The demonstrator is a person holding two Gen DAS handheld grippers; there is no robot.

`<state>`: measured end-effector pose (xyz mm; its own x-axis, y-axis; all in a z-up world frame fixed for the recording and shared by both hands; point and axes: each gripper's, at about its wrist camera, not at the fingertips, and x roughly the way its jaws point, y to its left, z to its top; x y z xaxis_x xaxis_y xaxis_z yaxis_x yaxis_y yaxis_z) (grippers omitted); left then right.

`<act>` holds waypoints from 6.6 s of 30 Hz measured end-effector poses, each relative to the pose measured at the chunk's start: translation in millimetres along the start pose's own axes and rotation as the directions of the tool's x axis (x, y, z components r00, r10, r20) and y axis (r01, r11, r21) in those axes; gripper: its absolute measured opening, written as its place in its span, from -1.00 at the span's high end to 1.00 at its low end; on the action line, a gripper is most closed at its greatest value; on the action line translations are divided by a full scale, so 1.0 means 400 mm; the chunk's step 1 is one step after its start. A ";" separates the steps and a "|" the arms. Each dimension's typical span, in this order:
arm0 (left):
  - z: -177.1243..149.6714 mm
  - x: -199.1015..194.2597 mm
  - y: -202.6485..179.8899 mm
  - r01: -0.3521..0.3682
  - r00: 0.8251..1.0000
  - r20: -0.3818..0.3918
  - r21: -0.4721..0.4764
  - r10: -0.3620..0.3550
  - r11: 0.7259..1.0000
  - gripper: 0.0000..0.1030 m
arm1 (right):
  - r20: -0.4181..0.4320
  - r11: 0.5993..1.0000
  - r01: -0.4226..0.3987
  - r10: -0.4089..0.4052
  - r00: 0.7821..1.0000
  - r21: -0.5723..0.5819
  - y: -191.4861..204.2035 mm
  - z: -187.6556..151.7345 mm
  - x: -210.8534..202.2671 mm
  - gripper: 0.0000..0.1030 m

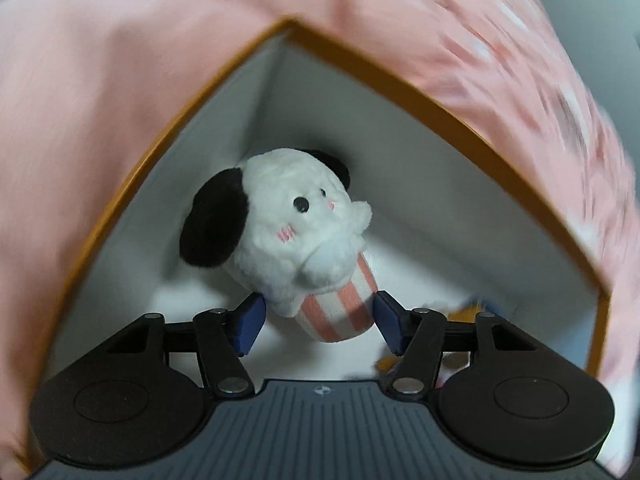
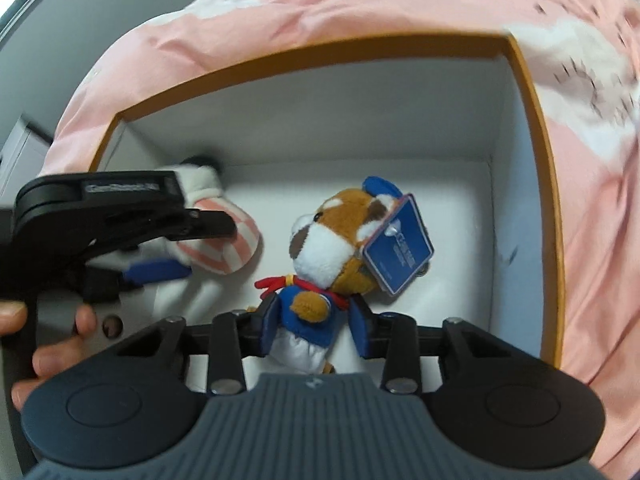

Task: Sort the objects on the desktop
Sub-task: 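Open both tools and set the plushes side by side in the box, then withdraw both tools from the box toward the pile of items, then grasp the pink pouch with the left tool while the right tool grasps the pink glasses case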

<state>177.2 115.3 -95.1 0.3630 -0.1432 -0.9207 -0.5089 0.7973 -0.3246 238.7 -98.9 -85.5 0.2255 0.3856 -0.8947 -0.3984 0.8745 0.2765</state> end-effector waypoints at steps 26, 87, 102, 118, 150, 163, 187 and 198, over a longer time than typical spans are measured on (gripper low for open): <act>-0.041 -0.032 -0.117 -0.103 0.990 0.008 0.721 0.141 0.685 -0.12 | -0.043 0.942 -0.049 0.036 0.998 -0.333 0.069 0.073 0.059 0.18; -0.033 -0.063 -0.055 -0.122 0.992 0.103 0.798 0.067 0.590 0.50 | 0.027 0.990 -0.068 0.071 0.997 -0.123 0.157 0.108 0.117 0.19; -0.121 -0.270 -0.047 -0.078 0.971 0.204 0.761 -0.123 0.644 0.46 | 0.271 0.981 -0.012 0.066 0.960 -0.195 0.177 0.009 -0.088 -0.21; -0.272 -0.363 -0.015 -0.100 0.985 0.164 0.780 -0.048 0.618 0.36 | 0.480 0.991 -0.038 0.095 0.872 -0.128 0.200 -0.308 -0.263 -0.19; -0.405 -0.297 0.084 -0.189 0.982 0.129 0.734 0.139 0.653 0.20 | 0.231 0.994 -0.103 0.108 0.967 -0.033 0.190 -0.418 -0.127 -0.22; -0.419 -0.343 0.060 -0.063 0.996 0.089 0.765 -0.008 0.641 0.39 | 0.267 0.995 -0.094 0.083 0.960 0.029 0.162 -0.417 -0.147 -0.22; -0.353 -0.368 0.119 -0.083 0.995 0.103 0.702 0.015 0.707 0.38 | 0.251 0.975 -0.205 0.220 0.943 -0.085 0.212 -0.404 -0.127 -0.01; -0.341 -0.368 0.133 -0.059 0.997 0.083 0.691 0.003 0.720 0.36 | 0.232 0.954 -0.240 0.278 0.932 -0.177 0.275 -0.395 -0.121 -0.01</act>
<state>-10.1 98.8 -6.2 0.4251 -0.0920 -0.9004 0.1513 0.9880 -0.0295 43.7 -67.9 -67.4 0.3056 0.6707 -0.6759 -0.5920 0.6898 0.4168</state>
